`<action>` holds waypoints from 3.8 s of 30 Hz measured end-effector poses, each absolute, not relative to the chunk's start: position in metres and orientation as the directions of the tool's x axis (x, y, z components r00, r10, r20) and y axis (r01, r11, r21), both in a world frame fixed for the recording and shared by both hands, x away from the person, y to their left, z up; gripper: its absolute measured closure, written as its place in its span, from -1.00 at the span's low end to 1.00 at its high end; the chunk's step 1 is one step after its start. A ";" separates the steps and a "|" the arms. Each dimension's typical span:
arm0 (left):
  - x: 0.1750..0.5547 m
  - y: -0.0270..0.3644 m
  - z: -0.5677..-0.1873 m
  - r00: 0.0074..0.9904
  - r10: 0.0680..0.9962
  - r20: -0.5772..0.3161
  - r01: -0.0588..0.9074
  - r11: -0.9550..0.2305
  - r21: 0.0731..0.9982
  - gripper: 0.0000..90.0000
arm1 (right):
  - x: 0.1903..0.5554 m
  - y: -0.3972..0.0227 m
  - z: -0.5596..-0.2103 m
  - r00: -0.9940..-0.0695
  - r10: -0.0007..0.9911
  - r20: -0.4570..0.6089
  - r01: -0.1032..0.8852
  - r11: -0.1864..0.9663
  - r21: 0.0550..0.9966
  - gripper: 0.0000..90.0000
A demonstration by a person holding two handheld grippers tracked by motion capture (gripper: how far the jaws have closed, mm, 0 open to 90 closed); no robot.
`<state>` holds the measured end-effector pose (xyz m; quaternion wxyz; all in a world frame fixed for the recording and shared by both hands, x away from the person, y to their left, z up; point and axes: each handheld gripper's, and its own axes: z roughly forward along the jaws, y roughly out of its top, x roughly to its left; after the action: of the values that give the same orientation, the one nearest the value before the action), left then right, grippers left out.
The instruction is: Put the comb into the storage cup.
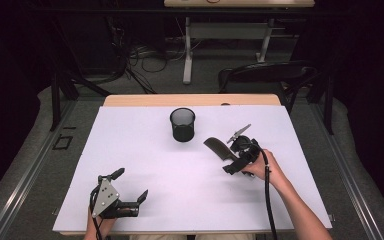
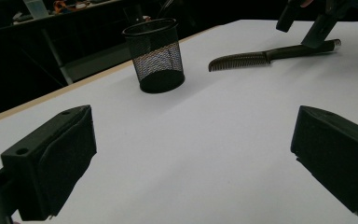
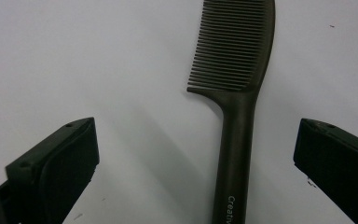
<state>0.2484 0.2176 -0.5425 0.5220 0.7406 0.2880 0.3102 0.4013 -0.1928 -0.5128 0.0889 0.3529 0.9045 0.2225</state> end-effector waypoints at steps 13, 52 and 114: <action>0.248 0.218 -0.542 0.642 0.750 0.160 0.101 -0.290 0.952 -1.00 | 0.421 -0.194 -0.510 -0.715 0.699 -0.007 0.633 0.651 0.418 -0.63; 0.248 0.218 -0.542 0.638 0.752 0.166 0.101 -0.296 0.950 -1.00 | 0.430 -0.181 -0.528 -0.656 0.750 -0.084 0.708 0.650 0.276 0.59; 0.249 0.220 -0.542 0.635 0.755 0.163 0.103 -0.292 0.951 -1.00 | 0.396 -0.218 -0.495 -0.654 0.756 0.022 0.589 0.490 0.643 0.62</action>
<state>0.2487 0.2196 -0.5422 0.5199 0.7399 0.2897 0.3136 0.3964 -0.2184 -0.4951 0.1330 0.3943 0.8528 0.3156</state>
